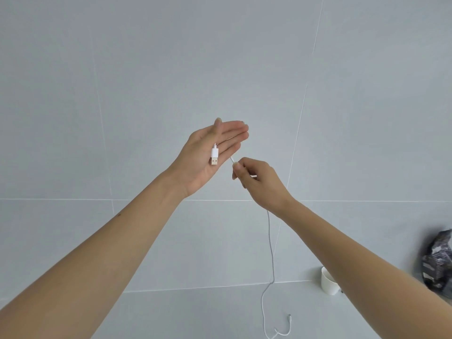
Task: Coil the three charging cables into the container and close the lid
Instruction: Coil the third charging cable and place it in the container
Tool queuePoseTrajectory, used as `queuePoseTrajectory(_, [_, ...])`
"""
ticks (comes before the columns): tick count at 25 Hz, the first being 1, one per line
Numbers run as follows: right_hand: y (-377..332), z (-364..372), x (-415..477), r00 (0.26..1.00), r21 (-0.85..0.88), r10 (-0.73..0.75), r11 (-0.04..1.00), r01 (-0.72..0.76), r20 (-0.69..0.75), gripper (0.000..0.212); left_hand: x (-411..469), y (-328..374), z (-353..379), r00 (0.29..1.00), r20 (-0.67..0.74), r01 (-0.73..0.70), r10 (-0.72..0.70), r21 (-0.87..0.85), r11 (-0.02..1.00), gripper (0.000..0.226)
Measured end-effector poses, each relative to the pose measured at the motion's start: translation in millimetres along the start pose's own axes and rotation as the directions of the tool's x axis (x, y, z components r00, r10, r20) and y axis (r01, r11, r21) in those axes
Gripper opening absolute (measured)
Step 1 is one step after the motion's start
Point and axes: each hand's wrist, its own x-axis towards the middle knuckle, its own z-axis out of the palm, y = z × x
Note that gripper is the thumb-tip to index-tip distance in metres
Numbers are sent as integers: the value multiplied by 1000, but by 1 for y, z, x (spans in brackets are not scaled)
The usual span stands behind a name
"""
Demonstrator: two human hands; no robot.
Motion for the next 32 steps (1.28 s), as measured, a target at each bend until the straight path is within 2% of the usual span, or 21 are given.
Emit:
queuePoseTrajectory(4, [-4,-2,-10,999,1,-17,1000,17,36,22,9,1,-7,999,-43,6,-7,-27,1000,48])
queuePoseTrajectory(8, [-13,-9,-20,995,0,-61,998,61,75,21,16,2,-10,997,-83,4,-6,-18,1000,47])
queuePoseTrajectory(11, [-19,-16,-31,986,-29,-103,994,108,132,22,19,3,-18,981,-193,-12,5,-39,999,51])
queuePoseTrajectory(12, [-22,-19,-34,980,-51,-129,989,138,151,21,19,1,-22,972,-233,-12,10,-6,1000,52])
queuePoseTrajectory(14, [-29,-25,-37,972,-56,-166,982,178,168,19,16,-5,-26,965,-260,9,36,169,986,53])
queuePoseTrajectory(17, [-42,-37,-29,978,88,-164,984,153,132,19,6,-17,-22,984,-172,42,41,455,890,51])
queuePoseTrajectory(19, [-48,-45,-21,977,117,-189,977,177,99,22,-1,-21,-15,996,-91,58,-9,548,834,52])
queuePoseTrajectory(23, [-54,-54,-5,974,83,-226,971,224,18,24,-15,-21,-2,989,-19,135,-148,529,838,61])
queuePoseTrajectory(26, [-54,-57,6,975,84,-222,971,223,-19,23,-25,-19,4,983,20,146,-180,495,856,66])
queuePoseTrajectory(32, [-51,-56,20,973,143,-229,963,229,-18,22,-36,-14,17,960,141,199,-240,259,945,70])
